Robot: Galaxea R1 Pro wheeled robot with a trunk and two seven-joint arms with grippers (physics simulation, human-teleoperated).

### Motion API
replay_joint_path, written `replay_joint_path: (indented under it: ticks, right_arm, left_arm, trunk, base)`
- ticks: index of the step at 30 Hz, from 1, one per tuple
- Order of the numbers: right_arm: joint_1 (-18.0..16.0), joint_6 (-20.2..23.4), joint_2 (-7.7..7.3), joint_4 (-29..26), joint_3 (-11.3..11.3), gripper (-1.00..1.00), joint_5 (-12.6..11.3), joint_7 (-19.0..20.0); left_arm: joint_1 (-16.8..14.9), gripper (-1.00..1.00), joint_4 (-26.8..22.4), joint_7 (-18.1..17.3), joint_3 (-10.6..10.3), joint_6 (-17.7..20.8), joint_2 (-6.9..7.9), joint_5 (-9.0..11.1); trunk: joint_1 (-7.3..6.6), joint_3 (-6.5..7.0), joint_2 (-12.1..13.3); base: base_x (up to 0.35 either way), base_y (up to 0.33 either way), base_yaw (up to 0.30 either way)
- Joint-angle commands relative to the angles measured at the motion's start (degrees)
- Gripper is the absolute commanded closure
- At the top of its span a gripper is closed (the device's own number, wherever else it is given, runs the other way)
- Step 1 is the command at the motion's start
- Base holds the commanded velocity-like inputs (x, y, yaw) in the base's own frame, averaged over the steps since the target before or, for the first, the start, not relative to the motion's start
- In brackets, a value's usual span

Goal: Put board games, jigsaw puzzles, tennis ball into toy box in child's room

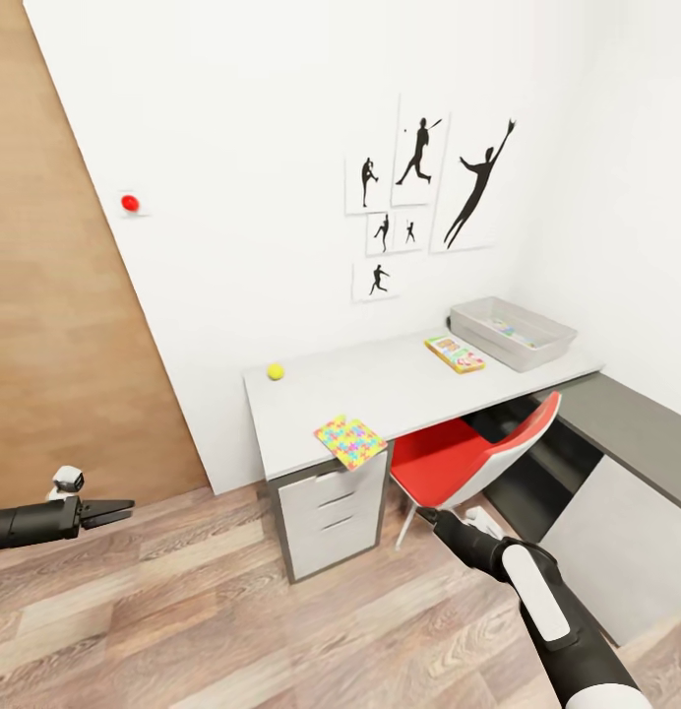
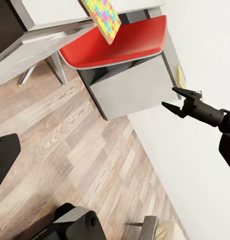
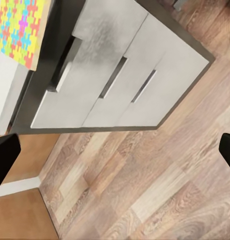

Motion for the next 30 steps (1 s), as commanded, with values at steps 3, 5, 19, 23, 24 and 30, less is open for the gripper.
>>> replay_joint_path:
  ticks: [3, 5, 19, 23, 24, 30]
  right_arm:
    - [0.0, 0.2, 0.0, 0.0, -0.1, -1.0, -0.7, -0.5]
    - [0.0, 0.2, 0.0, 0.0, -0.1, -1.0, -0.7, -0.5]
    - [0.0, 0.2, 0.0, 0.0, -0.2, -1.0, -0.8, -0.5]
    - [-0.1, 0.2, 0.0, 0.0, -0.2, -1.0, -0.6, -0.5]
    - [-0.1, 0.2, 0.0, 0.0, -0.2, -1.0, -0.5, -0.5]
    - [0.0, 0.3, -0.08, 0.0, -0.2, -1.0, -0.5, -0.4]
  left_arm:
    - [-0.1, -1.0, 0.0, -0.2, -0.5, 0.6, 0.05, 0.4]
    - [-0.1, -1.0, 0.0, -0.2, -0.5, 0.6, 0.05, 0.3]
    - [-0.1, -1.0, 0.0, -0.2, -0.5, 0.6, 0.05, 0.3]
    - [-0.1, -1.0, 0.0, -0.2, -0.5, 0.6, -0.35, 0.3]
    - [-0.1, -1.0, 0.0, -0.2, -0.4, 0.6, -0.5, 0.3]
    - [-0.1, -1.0, 0.0, -0.2, -0.5, 0.6, -1.33, 0.3]
  trunk:
    - [0.04, 0.16, -0.1]
    - [0.04, 0.35, -0.1]
    - [2.46, -0.81, -4.5]
    - [3.33, -1.52, -6.1]
    - [3.55, -1.69, -6.5]
    - [4.87, -2.77, -8.9]
  base:
    - [0.0, 0.0, 0.126]
    - [0.0, 0.0, 0.12]
    - [0.0, 0.0, 0.066]
    - [0.0, 0.0, 0.003]
    - [0.0, 0.0, 0.001]
    - [0.0, 0.0, 0.0]
